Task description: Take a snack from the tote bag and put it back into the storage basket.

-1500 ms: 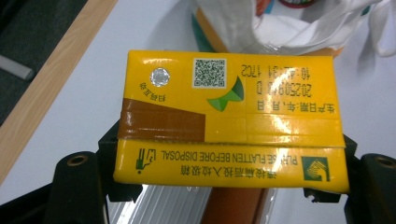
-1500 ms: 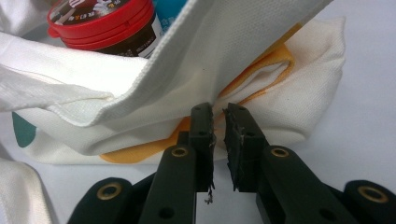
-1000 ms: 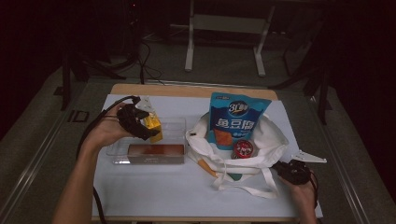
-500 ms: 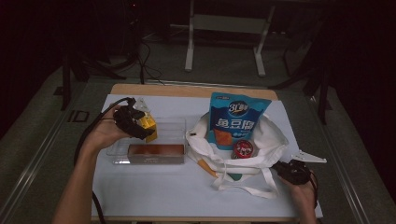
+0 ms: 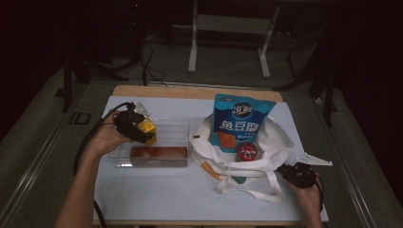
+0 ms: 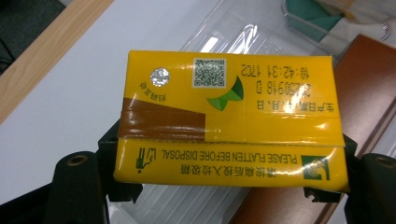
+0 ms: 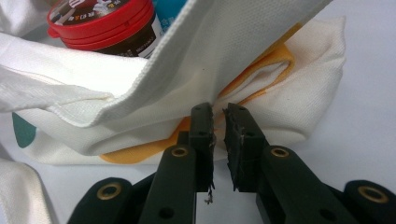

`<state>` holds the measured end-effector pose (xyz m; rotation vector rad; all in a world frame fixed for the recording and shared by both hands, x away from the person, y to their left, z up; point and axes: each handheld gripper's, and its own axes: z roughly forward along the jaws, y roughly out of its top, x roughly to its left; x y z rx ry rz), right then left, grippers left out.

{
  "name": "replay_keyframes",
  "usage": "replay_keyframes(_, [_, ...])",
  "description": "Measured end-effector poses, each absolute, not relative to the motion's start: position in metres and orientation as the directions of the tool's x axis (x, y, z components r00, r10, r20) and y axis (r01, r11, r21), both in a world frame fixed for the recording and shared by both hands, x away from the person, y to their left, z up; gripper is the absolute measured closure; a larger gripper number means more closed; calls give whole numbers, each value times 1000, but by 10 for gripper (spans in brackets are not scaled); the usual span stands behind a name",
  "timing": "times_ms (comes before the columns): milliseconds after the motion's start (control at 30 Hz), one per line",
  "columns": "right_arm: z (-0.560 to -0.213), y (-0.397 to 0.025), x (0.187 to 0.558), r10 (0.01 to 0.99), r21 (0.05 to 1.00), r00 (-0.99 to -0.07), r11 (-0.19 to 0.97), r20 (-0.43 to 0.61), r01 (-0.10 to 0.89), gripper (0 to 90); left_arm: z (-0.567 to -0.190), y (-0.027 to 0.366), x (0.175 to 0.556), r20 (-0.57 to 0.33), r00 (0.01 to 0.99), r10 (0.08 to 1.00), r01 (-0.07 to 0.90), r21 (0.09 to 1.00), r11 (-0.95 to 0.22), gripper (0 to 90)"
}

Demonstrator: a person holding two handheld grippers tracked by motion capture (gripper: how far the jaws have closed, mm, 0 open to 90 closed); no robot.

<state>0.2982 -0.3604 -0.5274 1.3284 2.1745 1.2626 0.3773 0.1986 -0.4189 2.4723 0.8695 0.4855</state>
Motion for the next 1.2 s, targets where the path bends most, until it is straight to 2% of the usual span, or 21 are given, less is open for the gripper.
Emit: replay_keyframes(1200, [-527,-360,298,831,801,-527,188,179,569,808,-450,224,378,123,643,756,619,499,-607,277])
